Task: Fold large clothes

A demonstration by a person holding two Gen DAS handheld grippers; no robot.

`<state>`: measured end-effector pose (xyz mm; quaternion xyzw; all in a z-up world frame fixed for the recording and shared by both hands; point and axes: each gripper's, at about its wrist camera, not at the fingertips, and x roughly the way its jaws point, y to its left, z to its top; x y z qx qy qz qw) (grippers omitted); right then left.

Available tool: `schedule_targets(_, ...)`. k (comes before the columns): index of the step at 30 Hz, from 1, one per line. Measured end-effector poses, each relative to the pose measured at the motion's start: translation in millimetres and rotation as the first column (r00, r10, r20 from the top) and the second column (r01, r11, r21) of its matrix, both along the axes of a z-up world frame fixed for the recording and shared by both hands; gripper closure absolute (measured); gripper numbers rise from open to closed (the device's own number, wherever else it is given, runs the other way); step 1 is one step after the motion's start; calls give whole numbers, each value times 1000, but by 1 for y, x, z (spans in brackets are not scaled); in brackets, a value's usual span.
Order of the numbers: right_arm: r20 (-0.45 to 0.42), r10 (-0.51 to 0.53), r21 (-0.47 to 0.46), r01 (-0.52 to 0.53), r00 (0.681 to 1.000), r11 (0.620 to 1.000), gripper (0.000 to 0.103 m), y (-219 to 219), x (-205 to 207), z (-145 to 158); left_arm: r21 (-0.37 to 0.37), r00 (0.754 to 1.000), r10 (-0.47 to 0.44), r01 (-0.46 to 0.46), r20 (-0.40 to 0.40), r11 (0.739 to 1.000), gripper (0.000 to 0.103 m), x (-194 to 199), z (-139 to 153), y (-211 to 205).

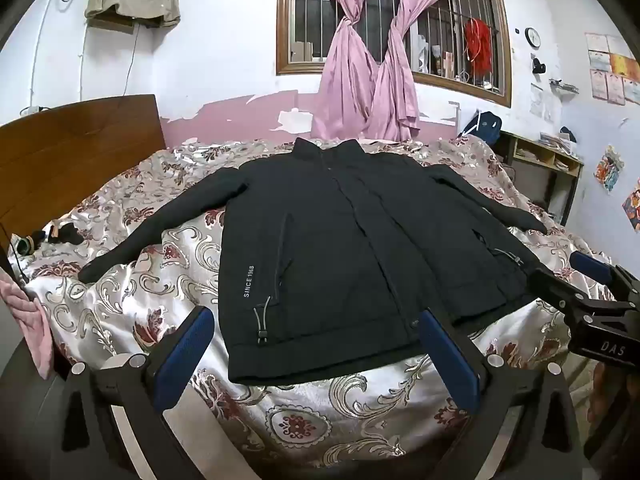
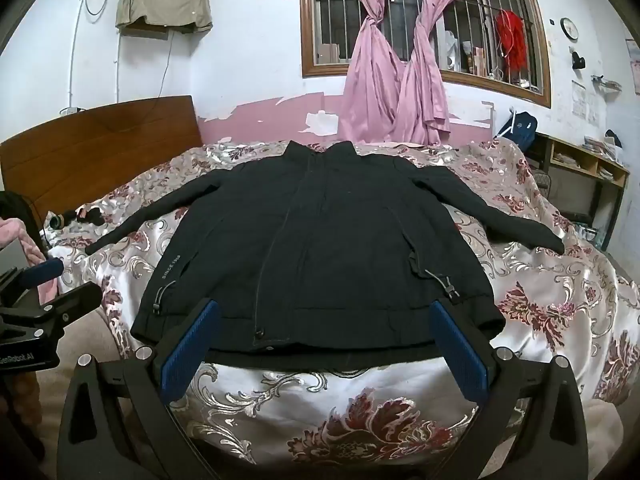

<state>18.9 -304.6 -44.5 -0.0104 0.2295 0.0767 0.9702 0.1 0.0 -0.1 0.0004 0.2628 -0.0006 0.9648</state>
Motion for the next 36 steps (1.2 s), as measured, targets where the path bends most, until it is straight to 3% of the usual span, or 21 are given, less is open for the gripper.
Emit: schedule_targets(36, -6, 0, 11, 0, 1000, 1000, 1, -1, 1, 0, 7, 1000, -3, 3, 6, 1000, 0, 0, 0, -1)
